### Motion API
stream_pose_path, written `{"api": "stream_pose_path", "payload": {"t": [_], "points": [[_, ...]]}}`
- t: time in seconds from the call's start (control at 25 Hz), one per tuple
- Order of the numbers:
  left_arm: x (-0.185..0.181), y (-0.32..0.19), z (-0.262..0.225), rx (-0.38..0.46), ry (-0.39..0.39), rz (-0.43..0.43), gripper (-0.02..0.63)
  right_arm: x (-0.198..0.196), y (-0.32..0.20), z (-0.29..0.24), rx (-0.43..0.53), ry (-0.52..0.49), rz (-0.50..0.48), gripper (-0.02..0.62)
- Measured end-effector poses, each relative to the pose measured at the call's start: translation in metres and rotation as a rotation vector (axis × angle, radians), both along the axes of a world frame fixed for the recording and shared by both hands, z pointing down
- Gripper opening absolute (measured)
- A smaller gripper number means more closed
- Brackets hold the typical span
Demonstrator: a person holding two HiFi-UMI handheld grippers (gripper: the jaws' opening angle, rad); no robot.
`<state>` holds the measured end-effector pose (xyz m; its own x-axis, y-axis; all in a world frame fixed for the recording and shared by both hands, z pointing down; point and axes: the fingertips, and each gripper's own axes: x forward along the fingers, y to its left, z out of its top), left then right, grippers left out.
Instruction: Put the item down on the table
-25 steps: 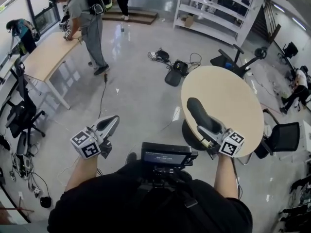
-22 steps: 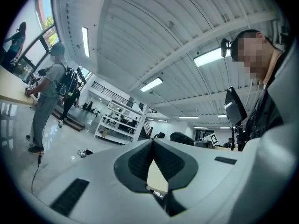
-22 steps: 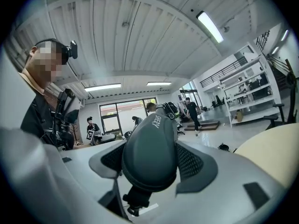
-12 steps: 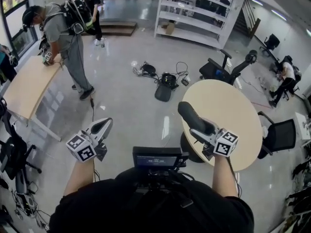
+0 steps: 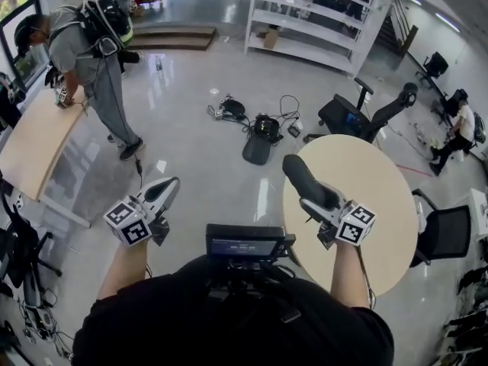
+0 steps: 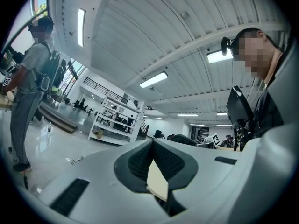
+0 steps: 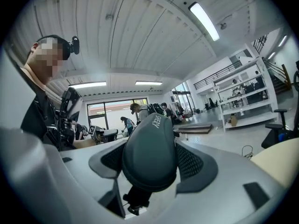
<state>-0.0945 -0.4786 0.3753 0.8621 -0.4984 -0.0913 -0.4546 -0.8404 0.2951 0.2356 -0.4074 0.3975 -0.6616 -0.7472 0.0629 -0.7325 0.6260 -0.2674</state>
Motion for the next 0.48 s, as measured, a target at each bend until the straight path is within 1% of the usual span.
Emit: {"api": "stream_pose_path", "payload": {"t": [0.08,0.2,0.28,0.36,0.48], "points": [[0.017,-0.024,-0.001,-0.005,-0.008,-0.025,0.002,0.021,-0.036,0.004,-0.010,-0.002,-0.015,0.325],[0.036,-0.058,-0.002,0.006,-0.048,-0.064,0.002,0.044,-0.087,0.002,0.000,0.011,-0.057,0.325],[0.050,-0.083,-0.005,-0.010,-0.043,-0.087,0.002,0.058,-0.120,0.000,0.018,0.003,-0.077,0.325],[0.067,-0.104,0.000,-0.035,-0.036,-0.083,0.002,0.070,-0.149,0.003,0.014,-0.010,-0.081,0.325],[0.090,-0.129,0.010,-0.058,-0.066,-0.041,0.002,0.074,-0.172,0.013,-0.008,-0.021,-0.087,0.325]]}}
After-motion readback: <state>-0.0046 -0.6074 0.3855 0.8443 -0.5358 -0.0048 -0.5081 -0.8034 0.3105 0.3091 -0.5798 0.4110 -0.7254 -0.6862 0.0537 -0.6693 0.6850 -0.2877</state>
